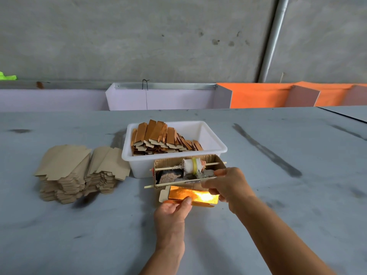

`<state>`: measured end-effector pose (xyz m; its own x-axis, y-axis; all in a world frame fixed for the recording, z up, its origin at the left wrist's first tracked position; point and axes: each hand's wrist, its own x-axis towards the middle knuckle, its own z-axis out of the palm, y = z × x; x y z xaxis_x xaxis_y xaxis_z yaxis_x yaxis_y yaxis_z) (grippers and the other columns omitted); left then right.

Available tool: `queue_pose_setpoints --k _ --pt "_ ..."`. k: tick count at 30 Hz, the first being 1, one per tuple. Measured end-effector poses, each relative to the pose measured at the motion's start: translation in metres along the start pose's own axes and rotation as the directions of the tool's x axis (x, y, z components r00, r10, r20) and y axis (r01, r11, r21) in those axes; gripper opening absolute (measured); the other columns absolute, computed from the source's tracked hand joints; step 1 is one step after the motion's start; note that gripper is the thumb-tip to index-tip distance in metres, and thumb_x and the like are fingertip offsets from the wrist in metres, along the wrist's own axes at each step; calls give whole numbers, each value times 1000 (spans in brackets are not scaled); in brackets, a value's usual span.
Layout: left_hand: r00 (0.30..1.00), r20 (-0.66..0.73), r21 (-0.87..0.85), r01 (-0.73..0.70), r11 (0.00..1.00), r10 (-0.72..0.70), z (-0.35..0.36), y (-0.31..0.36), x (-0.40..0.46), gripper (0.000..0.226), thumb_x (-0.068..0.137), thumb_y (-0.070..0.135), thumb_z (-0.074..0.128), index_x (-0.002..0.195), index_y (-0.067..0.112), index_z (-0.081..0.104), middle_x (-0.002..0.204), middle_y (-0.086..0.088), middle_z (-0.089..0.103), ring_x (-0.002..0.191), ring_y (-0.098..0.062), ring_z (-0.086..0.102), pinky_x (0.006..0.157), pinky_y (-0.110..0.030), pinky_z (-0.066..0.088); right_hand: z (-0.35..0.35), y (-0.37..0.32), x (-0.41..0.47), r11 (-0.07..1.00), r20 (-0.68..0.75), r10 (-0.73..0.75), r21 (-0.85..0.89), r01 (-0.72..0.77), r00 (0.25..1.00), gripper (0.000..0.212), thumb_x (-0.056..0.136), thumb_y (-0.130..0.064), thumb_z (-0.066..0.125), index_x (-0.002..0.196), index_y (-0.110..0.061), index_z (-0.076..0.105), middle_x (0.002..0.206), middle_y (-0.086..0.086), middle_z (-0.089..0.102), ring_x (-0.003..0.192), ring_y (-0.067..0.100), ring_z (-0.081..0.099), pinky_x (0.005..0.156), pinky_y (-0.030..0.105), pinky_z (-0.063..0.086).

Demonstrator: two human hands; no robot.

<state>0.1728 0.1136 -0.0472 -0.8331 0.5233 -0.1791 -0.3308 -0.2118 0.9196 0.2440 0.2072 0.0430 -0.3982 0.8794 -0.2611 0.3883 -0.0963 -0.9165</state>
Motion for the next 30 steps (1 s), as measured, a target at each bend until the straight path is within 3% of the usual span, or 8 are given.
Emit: queue_pose_setpoints --k 8,16,23,30 --pt "1000 7 -14 18 1000 -17 0 1 0 9 78 9 74 76 9 65 68 0 73 81 -24 70 79 -31 48 -1 6 -9 997 32 28 76 -31 999 26 73 -7 79 90 -10 59 78 9 62 60 14 59 44 20 39" --pt "999 -19 -47 34 998 -35 1 0 1 13 77 3 73 74 7 61 66 -1 73 77 -22 71 72 -28 50 1 13 -8 998 7 15 63 -16 1000 33 73 -8 79 95 -12 55 76 8 61 58 13 59 39 16 37" --pt "999 -17 -69 41 997 -42 3 1 0 9 78 3 72 80 7 64 69 0 73 76 -19 71 68 -22 50 2 20 -7 998 -15 22 60 -21 1000 36 71 -10 81 97 -13 56 85 12 64 66 17 61 45 19 38" --pt "999 -15 -68 36 997 -37 4 3 -3 11 79 5 71 85 12 65 71 5 74 78 -17 70 75 -25 52 7 27 -2 1000 -64 -6 26 8 998 39 70 -17 82 99 -15 55 88 8 63 71 16 61 48 18 39"
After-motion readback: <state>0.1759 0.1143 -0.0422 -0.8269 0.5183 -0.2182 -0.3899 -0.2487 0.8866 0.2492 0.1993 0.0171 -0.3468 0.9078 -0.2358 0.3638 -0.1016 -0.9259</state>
